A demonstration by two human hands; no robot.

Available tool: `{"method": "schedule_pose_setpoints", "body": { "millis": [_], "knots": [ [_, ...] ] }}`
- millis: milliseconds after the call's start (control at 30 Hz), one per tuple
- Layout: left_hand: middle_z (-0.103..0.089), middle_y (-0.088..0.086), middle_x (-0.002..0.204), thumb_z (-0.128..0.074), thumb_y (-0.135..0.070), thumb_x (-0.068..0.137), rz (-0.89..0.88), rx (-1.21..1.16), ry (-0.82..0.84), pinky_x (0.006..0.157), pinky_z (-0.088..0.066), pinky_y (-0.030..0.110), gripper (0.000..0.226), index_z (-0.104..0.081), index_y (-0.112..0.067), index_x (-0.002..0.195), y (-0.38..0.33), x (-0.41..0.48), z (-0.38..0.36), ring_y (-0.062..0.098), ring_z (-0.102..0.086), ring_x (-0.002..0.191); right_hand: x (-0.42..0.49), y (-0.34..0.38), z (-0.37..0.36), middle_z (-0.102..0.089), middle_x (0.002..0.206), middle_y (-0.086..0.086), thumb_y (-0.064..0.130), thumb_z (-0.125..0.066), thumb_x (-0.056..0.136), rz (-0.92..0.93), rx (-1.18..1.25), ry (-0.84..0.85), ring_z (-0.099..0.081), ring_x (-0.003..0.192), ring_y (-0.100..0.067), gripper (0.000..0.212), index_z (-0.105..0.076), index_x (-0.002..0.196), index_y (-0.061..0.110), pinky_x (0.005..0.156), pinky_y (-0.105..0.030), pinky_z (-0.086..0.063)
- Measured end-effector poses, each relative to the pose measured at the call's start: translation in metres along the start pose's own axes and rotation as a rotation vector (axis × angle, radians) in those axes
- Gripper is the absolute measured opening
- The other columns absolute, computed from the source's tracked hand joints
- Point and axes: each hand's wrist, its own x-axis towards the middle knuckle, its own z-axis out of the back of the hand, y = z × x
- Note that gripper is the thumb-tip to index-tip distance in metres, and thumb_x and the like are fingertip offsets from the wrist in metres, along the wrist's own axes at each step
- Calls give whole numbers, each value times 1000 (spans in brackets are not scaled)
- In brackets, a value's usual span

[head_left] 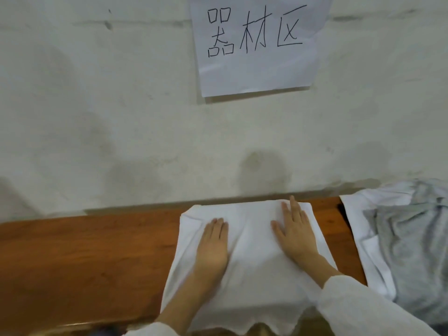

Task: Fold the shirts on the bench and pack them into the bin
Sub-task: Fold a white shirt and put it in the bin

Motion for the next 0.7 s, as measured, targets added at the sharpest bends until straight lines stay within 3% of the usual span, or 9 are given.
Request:
{"method": "schedule_pose_setpoints", "body": {
  "millis": [67, 133, 200, 300, 433, 500, 700],
  "knots": [
    [-58, 12, 131, -28, -26, 84, 124, -54, 48, 95, -46, 50, 55, -65, -9, 122, -1, -15, 5, 30, -56, 121, -11, -2, 3, -15, 158, -5, 45, -37, 98, -8, 52, -35, -23, 142, -24, 58, -27, 148, 17, 115, -35, -22],
    [-26, 4, 156, -12, -59, 84, 294, -111, 34, 112, -12, 50, 78, -34, -18, 147, 12, -29, 12, 26, -21, 144, -24, -8, 4, -26, 154, -5, 51, -31, 96, -32, 56, -23, -28, 140, -25, 59, -34, 145, 18, 114, -36, -25],
    [0, -2, 160, -5, -77, 78, 381, -34, -10, 110, 12, 51, 89, -10, -28, 152, 36, -34, 12, 23, 6, 147, -32, -15, 3, -31, 152, -6, 61, -18, 89, -48, 19, -15, -28, 140, -25, 73, -35, 144, 17, 115, -36, -21],
    [2, 0, 160, -14, -77, 83, 415, -7, 11, 112, 9, 58, 80, -9, -35, 151, 61, -32, 25, 25, 9, 147, -36, -23, 1, -16, 158, -2, 66, 4, 80, -6, -50, 48, -10, 147, -22, 88, -21, 150, 20, 117, -35, -2],
    [8, 3, 160, 29, -77, 66, 325, 27, -13, 114, 12, 54, 101, 3, -29, 151, 45, -39, 15, 23, 15, 146, -40, -28, -2, 11, 159, 5, 74, 30, 67, 53, -94, 118, 16, 144, -15, 100, 5, 151, 27, 114, -32, 14],
    [15, -1, 158, 38, -74, 60, 272, 15, -14, 113, 16, 52, 103, 11, -29, 148, 41, -40, 6, 18, 21, 143, -43, -30, -4, 18, 156, 7, 73, 33, 65, 51, -111, 127, 23, 141, -13, 98, 11, 150, 28, 114, -33, 15],
    [18, -2, 158, 21, -69, 67, 298, 56, 21, 112, 15, 53, 92, 11, -31, 150, 59, -37, 12, 20, 17, 145, -45, -30, -1, 28, 150, 7, 72, 38, 60, 79, -127, 164, 23, 142, -16, 92, 26, 140, 27, 114, -35, 17]
  ]
}}
